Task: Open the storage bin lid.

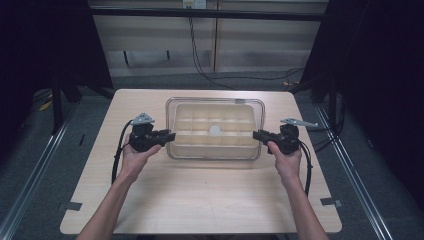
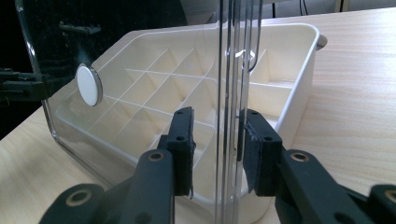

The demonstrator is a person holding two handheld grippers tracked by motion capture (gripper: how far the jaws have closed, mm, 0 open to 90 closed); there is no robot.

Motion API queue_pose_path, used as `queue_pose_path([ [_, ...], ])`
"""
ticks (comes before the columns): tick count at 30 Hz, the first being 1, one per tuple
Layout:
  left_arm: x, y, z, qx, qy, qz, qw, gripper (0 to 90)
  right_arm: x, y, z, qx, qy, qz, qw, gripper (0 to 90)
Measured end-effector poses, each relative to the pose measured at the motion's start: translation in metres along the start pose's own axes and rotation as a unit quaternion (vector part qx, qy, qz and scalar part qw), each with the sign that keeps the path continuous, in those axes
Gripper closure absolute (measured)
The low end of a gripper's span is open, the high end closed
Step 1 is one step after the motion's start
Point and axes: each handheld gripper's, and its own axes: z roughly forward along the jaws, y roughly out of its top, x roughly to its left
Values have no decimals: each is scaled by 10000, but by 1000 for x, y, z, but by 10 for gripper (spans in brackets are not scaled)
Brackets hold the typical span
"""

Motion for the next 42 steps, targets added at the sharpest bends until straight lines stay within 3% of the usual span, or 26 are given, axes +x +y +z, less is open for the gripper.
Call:
queue_pose_path([
  [7, 0, 1, -1, -71, -95, -54, 9999, 678, 1, 1, -4, -74, 20, -27, 10000, 678],
  [11, -4, 3, -2, -74, -106, 14, 9999, 683, 1, 2, -8, -234, -8, 9, 9997, 675],
  [25, -7, 7, -8, -127, -123, 53, 9998, 685, 5, 10, -17, -372, 71, -27, 9993, 685],
  [39, -14, 7, -14, -168, -167, 48, 9997, 692, 4, 10, -23, -317, 160, -10, 9994, 689],
  [42, -17, 5, -13, -42, -136, 176, 9997, 690, 5, 10, -26, -325, 137, -22, 9994, 688],
])
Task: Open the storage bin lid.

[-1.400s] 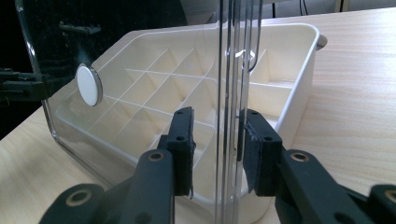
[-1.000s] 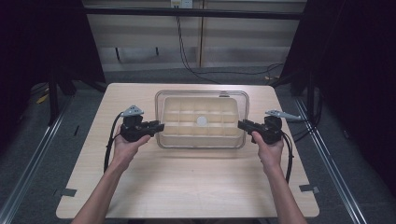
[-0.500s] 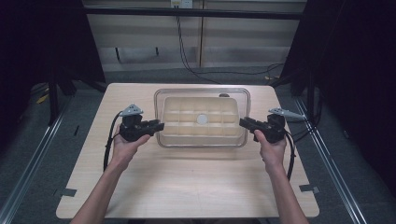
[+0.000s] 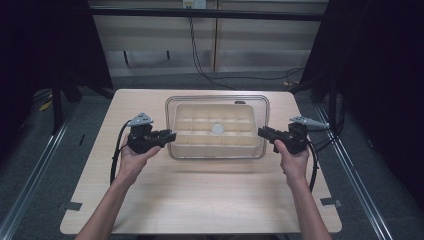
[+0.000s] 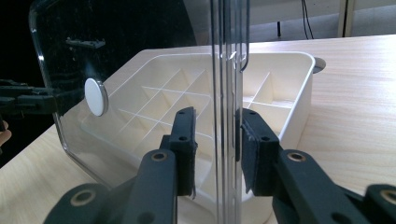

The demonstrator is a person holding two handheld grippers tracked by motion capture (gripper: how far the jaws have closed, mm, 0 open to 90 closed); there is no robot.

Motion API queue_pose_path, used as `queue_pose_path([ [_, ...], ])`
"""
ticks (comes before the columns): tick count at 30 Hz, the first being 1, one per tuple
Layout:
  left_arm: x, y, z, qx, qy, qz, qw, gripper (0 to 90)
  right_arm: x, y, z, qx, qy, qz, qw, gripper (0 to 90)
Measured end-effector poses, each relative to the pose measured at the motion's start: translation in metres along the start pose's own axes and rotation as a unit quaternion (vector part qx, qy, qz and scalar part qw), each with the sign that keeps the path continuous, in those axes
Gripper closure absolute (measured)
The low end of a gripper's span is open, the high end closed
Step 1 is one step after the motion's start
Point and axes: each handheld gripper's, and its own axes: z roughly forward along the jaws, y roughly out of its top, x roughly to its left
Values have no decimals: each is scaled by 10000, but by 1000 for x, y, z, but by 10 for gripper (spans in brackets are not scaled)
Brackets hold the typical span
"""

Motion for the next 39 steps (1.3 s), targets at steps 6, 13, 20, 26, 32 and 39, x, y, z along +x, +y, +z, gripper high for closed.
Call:
queue_pose_path([
  [6, -2, -4, -3, 66, -22, 22, 10000, 689, 4, -1, -5, -14, -2, 0, 10000, 691],
  [13, -3, -2, -12, 47, -19, 51, 10000, 693, 9, 0, -7, -36, 91, 2, 10000, 696],
  [20, -6, -4, -21, -98, -62, 16, 9999, 689, 14, 0, -13, -28, 281, -3, 9996, 714],
  [26, -7, -2, -24, -58, -69, 41, 10000, 692, 16, -1, -17, -12, 328, -1, 9995, 718],
  [32, -10, -1, -30, -53, -68, 97, 9999, 693, 19, -3, -19, 9, 316, -36, 9995, 715],
  [39, -12, -9, -31, -86, -22, 80, 9999, 692, 25, -9, -18, 137, 182, -79, 9997, 703],
])
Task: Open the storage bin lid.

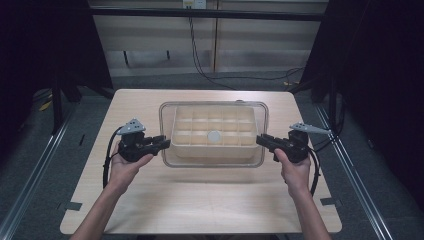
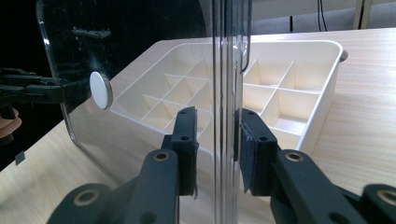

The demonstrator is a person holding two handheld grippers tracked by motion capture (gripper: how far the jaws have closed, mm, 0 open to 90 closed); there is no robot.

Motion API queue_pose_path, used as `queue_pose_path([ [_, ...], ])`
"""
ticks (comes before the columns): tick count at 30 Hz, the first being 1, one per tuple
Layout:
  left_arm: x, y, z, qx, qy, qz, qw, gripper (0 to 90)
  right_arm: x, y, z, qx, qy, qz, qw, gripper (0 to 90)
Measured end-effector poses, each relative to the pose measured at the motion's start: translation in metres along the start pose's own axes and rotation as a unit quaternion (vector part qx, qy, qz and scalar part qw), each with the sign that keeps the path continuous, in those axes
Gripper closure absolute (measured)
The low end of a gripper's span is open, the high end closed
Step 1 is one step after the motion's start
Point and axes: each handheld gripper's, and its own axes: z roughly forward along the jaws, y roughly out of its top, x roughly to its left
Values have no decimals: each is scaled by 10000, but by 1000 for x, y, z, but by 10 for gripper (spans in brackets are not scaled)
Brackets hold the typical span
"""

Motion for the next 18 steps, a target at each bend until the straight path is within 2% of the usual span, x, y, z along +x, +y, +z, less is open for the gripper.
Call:
queue_pose_path([
  [10, -7, -2, -2, 120, -23, 87, 9999, 694, 2, -7, -6, 81, -42, 3, 10000, 701],
  [18, -17, -8, -12, 72, 0, 231, 9997, 695, 7, -13, -11, 127, -24, -24, 9999, 691],
])
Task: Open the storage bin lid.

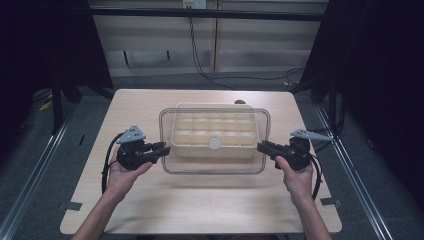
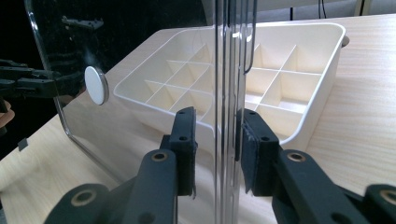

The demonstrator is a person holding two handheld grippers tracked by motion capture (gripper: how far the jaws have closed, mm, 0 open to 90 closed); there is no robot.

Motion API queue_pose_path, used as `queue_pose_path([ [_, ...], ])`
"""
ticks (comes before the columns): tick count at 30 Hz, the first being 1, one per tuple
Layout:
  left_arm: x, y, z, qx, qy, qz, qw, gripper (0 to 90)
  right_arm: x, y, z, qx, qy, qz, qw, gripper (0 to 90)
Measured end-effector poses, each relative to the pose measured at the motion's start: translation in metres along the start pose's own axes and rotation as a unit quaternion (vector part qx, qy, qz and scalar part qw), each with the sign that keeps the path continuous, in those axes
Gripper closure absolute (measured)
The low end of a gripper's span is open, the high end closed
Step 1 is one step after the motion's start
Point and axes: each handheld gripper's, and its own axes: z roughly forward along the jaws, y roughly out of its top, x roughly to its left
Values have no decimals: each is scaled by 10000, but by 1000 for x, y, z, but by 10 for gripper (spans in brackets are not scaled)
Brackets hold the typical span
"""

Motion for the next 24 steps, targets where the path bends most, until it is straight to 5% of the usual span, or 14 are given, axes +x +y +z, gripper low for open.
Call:
queue_pose_path([
  [24, -16, -25, 0, 184, -97, -211, 9996, 695, 5, -19, -13, 186, 92, -30, 9998, 702],
])
